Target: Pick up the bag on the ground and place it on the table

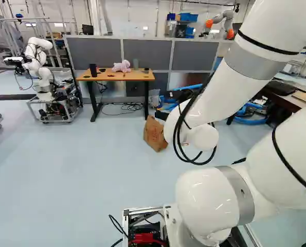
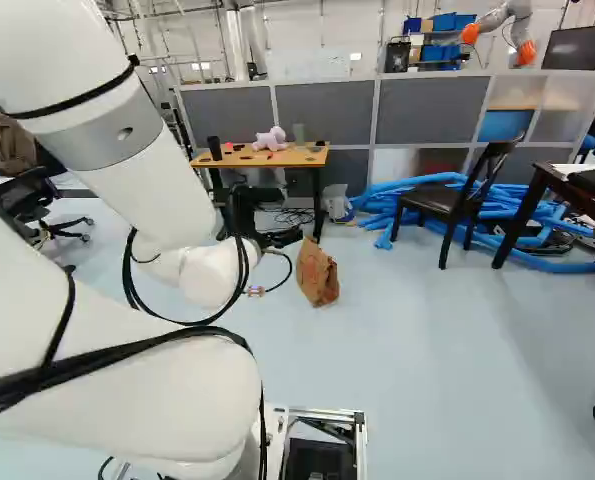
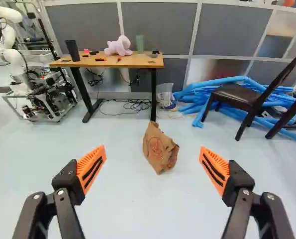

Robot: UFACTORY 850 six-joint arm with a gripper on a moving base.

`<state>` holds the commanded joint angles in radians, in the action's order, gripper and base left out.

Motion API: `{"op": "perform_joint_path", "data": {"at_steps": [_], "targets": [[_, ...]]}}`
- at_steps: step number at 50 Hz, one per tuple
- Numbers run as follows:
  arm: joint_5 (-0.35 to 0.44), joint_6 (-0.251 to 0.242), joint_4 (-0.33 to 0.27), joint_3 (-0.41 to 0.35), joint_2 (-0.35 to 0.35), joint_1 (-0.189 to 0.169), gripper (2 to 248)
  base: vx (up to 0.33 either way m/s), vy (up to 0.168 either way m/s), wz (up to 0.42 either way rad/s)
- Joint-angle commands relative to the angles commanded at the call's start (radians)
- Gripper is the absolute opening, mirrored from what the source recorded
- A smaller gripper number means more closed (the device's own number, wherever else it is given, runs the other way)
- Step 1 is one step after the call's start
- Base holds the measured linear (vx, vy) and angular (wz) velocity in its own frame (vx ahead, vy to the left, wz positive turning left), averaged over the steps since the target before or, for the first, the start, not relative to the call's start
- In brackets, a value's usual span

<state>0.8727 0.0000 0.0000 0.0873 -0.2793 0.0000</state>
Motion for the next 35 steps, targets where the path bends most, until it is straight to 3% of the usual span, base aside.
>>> {"op": "perform_joint_path", "data": {"at_steps": [35], "targets": [[0.000,0.000,0.000,0.000,0.000,0.000,247,0.116,-0.005,-0.036]]}}
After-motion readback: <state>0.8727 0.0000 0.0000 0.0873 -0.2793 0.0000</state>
